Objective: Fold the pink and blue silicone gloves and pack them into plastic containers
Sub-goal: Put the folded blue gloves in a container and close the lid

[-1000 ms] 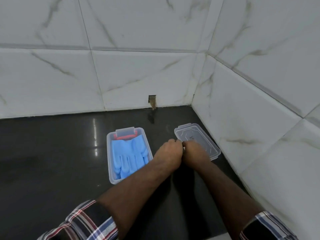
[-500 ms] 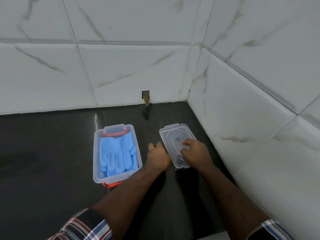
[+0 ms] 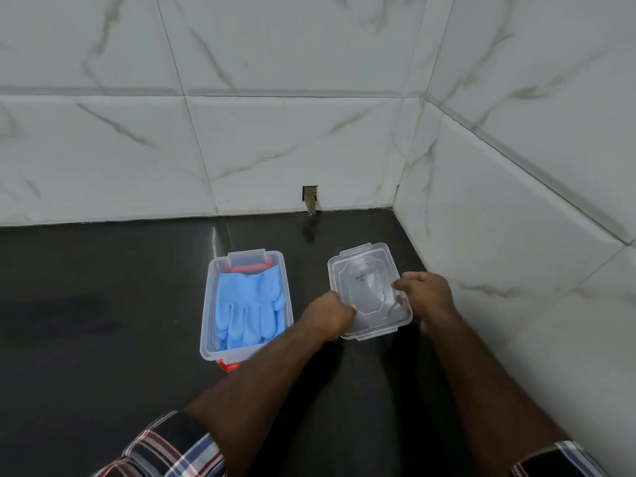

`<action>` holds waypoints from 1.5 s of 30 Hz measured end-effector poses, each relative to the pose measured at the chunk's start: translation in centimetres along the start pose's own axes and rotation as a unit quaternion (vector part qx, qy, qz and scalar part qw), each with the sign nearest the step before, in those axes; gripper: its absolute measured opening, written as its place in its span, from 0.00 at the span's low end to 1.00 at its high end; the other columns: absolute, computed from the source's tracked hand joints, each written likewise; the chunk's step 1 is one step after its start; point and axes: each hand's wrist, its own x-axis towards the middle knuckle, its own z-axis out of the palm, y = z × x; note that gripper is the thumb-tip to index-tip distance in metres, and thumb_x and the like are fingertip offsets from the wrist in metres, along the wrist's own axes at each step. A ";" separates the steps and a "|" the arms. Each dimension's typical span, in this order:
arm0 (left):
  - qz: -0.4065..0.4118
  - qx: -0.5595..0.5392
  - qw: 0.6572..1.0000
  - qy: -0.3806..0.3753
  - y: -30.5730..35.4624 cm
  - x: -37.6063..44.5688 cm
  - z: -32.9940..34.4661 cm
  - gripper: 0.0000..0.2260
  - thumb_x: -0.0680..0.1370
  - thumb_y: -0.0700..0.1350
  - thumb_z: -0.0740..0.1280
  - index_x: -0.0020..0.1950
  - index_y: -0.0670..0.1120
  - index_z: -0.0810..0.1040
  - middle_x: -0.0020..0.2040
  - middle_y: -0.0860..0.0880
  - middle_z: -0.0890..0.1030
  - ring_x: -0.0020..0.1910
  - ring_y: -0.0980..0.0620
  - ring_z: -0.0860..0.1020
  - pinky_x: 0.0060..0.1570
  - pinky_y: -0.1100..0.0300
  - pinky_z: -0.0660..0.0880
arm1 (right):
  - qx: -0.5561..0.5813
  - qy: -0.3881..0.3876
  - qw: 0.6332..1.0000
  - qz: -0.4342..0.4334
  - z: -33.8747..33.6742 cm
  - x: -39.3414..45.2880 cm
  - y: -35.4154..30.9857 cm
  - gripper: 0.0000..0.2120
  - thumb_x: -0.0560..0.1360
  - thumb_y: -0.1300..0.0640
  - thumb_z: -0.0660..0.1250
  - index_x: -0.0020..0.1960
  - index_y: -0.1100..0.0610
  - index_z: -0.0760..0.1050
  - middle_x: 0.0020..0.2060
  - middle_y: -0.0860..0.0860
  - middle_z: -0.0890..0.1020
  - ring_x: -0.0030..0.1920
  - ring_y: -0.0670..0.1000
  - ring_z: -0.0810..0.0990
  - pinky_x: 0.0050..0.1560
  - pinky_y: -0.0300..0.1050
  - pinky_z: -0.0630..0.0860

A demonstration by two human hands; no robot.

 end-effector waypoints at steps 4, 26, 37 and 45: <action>-0.010 -0.101 0.994 -0.038 1.6 -1.0 -1.2 0.21 0.81 0.62 0.60 0.63 0.47 0.75 0.50 0.51 0.80 0.47 0.52 0.81 0.48 0.56 0.81 | 0.062 -0.060 0.996 -0.032 0.6 -1.3 -2.9 0.10 0.69 0.65 0.73 0.42 0.51 0.80 0.42 0.50 0.85 0.40 0.52 0.85 0.32 0.44 0.80; 0.019 -0.365 0.920 0.142 -6.1 -7.1 -16.9 0.09 0.83 0.42 0.61 0.57 0.46 0.80 0.52 0.43 0.85 0.47 0.44 0.85 0.40 0.53 0.82 | 0.081 -0.153 0.980 -0.096 10.0 -6.7 -6.3 0.09 0.73 0.62 0.72 0.52 0.55 0.82 0.41 0.50 0.87 0.42 0.48 0.86 0.39 0.38 0.81; -0.005 -0.335 0.931 0.144 -9.5 -8.1 -17.8 0.08 0.82 0.45 0.63 0.59 0.47 0.79 0.43 0.43 0.80 0.31 0.52 0.77 0.32 0.58 0.77 | -0.064 -0.161 0.977 -0.125 13.1 -8.5 -4.6 0.19 0.68 0.61 0.76 0.59 0.54 0.81 0.49 0.45 0.83 0.42 0.39 0.80 0.41 0.37 0.76; 0.008 -0.210 0.956 0.204 -10.8 -8.1 -18.0 0.12 0.77 0.46 0.72 0.59 0.45 0.79 0.44 0.45 0.79 0.37 0.51 0.78 0.39 0.55 0.80 | -0.090 -0.147 0.971 -0.166 14.4 -9.5 -5.8 0.16 0.72 0.64 0.68 0.57 0.52 0.82 0.48 0.44 0.86 0.45 0.42 0.84 0.44 0.43 0.83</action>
